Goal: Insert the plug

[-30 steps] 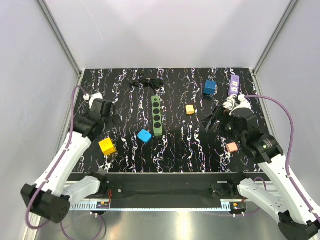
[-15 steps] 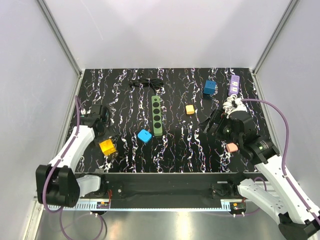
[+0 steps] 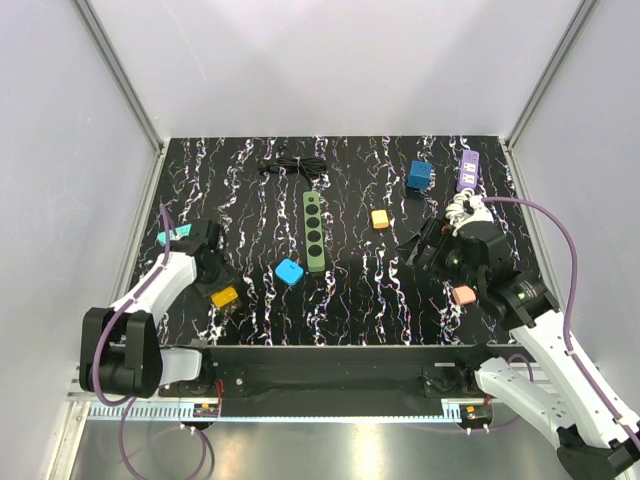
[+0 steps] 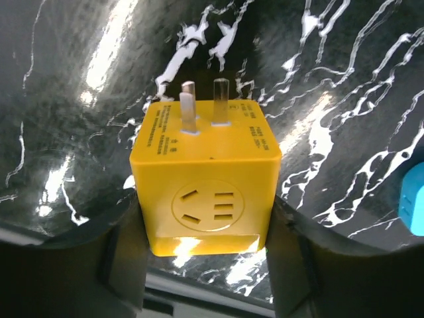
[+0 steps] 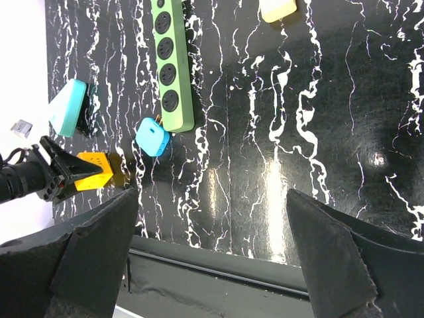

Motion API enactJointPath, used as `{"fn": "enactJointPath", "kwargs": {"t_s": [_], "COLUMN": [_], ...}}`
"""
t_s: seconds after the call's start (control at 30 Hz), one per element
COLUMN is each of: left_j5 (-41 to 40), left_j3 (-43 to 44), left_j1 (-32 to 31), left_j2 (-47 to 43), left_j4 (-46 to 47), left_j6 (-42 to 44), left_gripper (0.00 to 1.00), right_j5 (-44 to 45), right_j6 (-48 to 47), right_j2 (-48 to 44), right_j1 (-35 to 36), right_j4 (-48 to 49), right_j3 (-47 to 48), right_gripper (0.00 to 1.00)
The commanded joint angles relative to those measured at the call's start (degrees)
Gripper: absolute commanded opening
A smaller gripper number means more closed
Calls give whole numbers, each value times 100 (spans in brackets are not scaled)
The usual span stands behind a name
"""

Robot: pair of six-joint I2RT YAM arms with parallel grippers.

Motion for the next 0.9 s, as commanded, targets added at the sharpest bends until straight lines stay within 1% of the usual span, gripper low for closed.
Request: {"fn": "enactJointPath", "kwargs": {"t_s": [0.0, 0.03, 0.1, 0.13, 0.17, 0.2, 0.27, 0.3, 0.33, 0.37, 0.4, 0.43, 0.47, 0.5, 0.53, 0.57, 0.6, 0.63, 0.67, 0.7, 0.73, 0.77, 0.8, 0.83, 0.87], "left_j5": [449, 511, 747, 845, 933, 1134, 1407, 1896, 2214, 2565, 3091, 3192, 3193, 3027, 2930, 2851, 2772, 2753, 2753, 2762, 2745, 2727, 2622, 2569, 2543], "left_j3": [-135, -144, -188, -197, -188, -188, -205, -258, -345, -659, -836, -995, -1144, -1163, -1163, -1146, -1137, -1154, -1198, -1233, -1251, -1286, -1295, -1304, -1313], "left_j1": [2, -41, -268, -383, -506, -777, -999, -1147, -1201, -1245, -1333, -1368, -1386, -1395, -1395, -1404, -1413, -1421, -1448, -1517, -1562, -1597, -1684, -1729, -1764], "left_j2": [-63, -133, -519, -703, -1088, -1283, -1818, -1969, -2119, -2442, -2602, -2856, -2945, -3007, -3069, -3069, -3061, -3061, -3026, -2999, -2938, -2920, -2885, -2850, -2806], "left_j4": [414, 484, 616, 826, 941, 1064, 1538, 1775, 2517, 3046, 3626, 4510, 4771, 4852, 4862, 4871, 4906, 5071, 5230, 5449, 5895, 6030, 6153, 6224, 6337], "left_j6": [-49, -49, -58, -49, -66, -92, -276, -390, -539, -950, -1198, -1470, -1942, -2139, -2323, -2717, -2938, -3184, -3665, -3887, -4116, -4536, -4766, -4986, -5319], "left_gripper": [42, 24, 11, 2, 0, 0, 0, 0, 0, 0, 0, 0, 0, 0, 0, 0, 0, 0, 0, 0, 0, 0, 0, 0, 0], "right_j5": [-149, -166, -236, -306, -464, -578, -991, -1158, -1508, -1685, -1835, -2089, -2169, -2196, -2092, -1987, -1838, -1488, -1285, -1091, -628, -362, 241, 482, 702], "right_j6": [27, 36, -34, -104, -201, -323, -386, -395, -404, -378, -221, -132, -27, 148, 185, 203, 151, 89, 2, -269, -446, -622, -1024, -1245, -1448], "right_j2": [-95, -86, -42, -24, 28, 72, 186, 221, 230, 248, 257, 309, 353, 397, 502, 555, 608, 669, 792, 863, 968, 1012, 1056, 1170, 1232], "right_j1": [-21, -21, -21, -21, -21, -21, -21, -21, -21, -21, -21, -21, 13, 57, 145, 224, 460, 566, 680, 986, 1146, 1348, 1524, 1830, 1955], "right_j4": [212, 203, 221, 264, 369, 440, 755, 931, 1159, 1414, 2025, 2345, 2913, 3163, 3391, 3724, 3849, 3912, 4008, 4078, 4105, 4515, 4667, 4825, 5139], "right_j3": [3, -6, -24, -50, -76, -129, -190, -338, -436, -550, -777, -893, -972, -1086, -1113, -1113, -1053, -982, -816, -736, -692, -683, -674, -674, -674], "right_gripper": [100, 100, 100, 100, 100, 100, 100, 100, 100, 100, 100, 100, 100, 100, 100, 100, 100, 100, 100, 100, 100, 100, 100, 100, 100]}}
